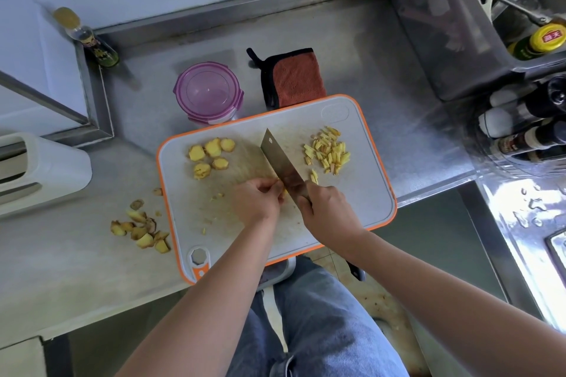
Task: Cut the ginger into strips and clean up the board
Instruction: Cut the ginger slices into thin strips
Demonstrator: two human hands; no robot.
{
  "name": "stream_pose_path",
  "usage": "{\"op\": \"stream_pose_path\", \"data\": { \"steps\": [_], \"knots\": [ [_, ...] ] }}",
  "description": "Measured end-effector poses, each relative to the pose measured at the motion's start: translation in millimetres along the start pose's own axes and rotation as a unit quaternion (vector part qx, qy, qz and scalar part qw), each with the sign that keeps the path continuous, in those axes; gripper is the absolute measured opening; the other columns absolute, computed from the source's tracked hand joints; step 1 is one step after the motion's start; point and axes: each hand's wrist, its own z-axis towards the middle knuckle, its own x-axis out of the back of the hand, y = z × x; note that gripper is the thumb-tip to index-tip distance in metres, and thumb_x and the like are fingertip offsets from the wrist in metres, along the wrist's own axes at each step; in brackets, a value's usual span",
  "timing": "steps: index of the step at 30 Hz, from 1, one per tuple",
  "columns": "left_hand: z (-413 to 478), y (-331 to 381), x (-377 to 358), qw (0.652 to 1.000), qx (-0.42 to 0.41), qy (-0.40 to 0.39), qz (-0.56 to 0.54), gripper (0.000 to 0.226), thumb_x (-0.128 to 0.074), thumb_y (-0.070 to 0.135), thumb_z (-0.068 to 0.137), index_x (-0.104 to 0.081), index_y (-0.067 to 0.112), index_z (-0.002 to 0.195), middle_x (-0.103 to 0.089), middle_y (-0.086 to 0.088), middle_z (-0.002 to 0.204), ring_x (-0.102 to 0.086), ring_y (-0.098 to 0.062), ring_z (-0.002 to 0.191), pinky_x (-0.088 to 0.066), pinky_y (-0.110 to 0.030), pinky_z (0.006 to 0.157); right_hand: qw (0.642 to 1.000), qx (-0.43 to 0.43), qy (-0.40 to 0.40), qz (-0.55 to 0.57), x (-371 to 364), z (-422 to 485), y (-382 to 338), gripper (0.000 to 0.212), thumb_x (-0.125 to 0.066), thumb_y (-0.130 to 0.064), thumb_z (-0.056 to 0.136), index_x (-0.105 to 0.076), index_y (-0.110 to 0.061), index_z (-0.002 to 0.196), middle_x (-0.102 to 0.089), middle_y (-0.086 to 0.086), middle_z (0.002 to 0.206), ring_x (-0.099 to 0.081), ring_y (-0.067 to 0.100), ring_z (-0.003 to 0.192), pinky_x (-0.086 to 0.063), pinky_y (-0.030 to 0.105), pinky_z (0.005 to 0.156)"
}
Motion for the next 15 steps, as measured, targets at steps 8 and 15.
{"op": "stream_pose_path", "data": {
  "steps": [8, 15],
  "knots": [
    [1.3, -3.1, -0.2, 1.000, -0.007, -0.008, 0.010, 0.017, -0.072, 0.006, 0.083, -0.069, 0.019, 0.072, -0.073, -0.009, 0.077, -0.072, -0.028, 0.073, -0.059, -0.047, 0.076, 1.000, -0.001, 0.029, -0.005, -10.8, 3.7, -4.3, 0.015, -0.042, -0.022, 0.099, -0.039, -0.014, 0.087, -0.043, 0.003, 0.067, -0.043, 0.026, 0.062, -0.030, 0.031, 0.055],
    [-3.3, 1.4, 0.3, 1.000, 0.000, -0.002, 0.001, 0.011, -0.072, 0.006, 0.084, -0.069, 0.011, 0.075, -0.070, -0.009, 0.071, -0.070, -0.028, 0.067, -0.060, -0.040, 0.071, 0.998, 0.001, 0.052, 0.027, -4.4, 23.9, -13.8, 0.018, -0.042, -0.020, 0.099, -0.041, -0.011, 0.084, -0.043, 0.003, 0.067, -0.043, 0.027, 0.064, -0.029, 0.032, 0.055]
  ]
}}
